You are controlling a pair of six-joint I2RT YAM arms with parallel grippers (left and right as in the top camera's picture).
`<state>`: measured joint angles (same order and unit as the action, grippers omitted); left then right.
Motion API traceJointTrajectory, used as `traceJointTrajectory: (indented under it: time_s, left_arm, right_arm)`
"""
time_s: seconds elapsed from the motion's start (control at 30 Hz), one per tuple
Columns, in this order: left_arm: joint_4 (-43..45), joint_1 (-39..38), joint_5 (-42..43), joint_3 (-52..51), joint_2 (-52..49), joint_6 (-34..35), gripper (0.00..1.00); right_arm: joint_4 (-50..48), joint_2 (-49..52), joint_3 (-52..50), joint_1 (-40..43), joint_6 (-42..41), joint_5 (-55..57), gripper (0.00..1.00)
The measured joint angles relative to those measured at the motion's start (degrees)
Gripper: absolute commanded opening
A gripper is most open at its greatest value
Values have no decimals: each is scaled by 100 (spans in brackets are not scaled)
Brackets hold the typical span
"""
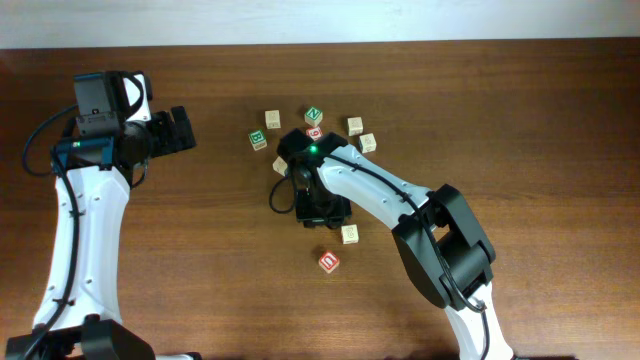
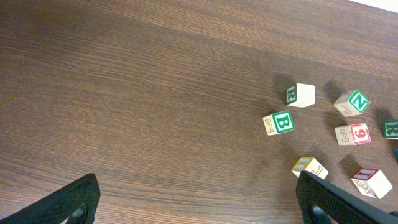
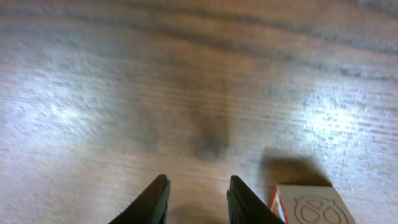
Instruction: Rotate 3 blocks
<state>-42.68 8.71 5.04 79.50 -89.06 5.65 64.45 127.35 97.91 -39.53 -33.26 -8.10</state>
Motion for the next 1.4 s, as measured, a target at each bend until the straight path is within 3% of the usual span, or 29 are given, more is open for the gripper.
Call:
traceJointTrajectory:
  time_s: [0.13, 0.33, 0.43, 0.47, 0.6, 0.7, 0.8, 0.97, 1.13, 1.23, 1.3, 1.4]
  left_arm:
    - [0, 0, 0, 0, 0, 0, 99]
    - [0, 0, 0, 0, 0, 0, 99]
    - [-4, 0, 0, 0, 0, 0, 99]
    - [-4, 0, 0, 0, 0, 0, 99]
    - [0, 0, -17, 2, 0, 0, 99]
    - [-7, 0, -17, 2, 0, 2, 99]
    - [4, 0, -24, 2, 0, 0, 99]
    - [-4, 0, -44, 2, 0, 0, 99]
    - [-15, 0, -59, 2, 0, 0, 99]
    - [-15, 0, -59, 2, 0, 2, 99]
    - [-15, 0, -59, 2, 0, 2, 99]
    - [-15, 0, -59, 2, 0, 2, 99]
  right_arm:
    - [155, 7, 33, 24, 404, -201, 32]
    - [2033, 4, 1628, 42, 1113, -444, 33]
    - [2277, -623, 1836, 31, 1300, -444, 38]
    - [2540, -1261, 1836, 26, 1351, -256, 42]
    - [2796, -2625, 1764, 9, 1364, 52, 42]
    - [2428, -2776, 1021, -160, 1351, 114, 42]
    - [1486, -2500, -369, -431, 1349, 7, 42]
    - [251, -2485, -1685, -450, 1390, -153, 47]
    - [-306, -2319, -2135, -450, 1727, -343, 58]
    - [-509, -1902, -2135, -450, 1878, -391, 57]
    - [-601, -1628, -2146, -450, 1897, -415, 55]
    - [-675, -1537, -2164, -450, 1934, -442, 43]
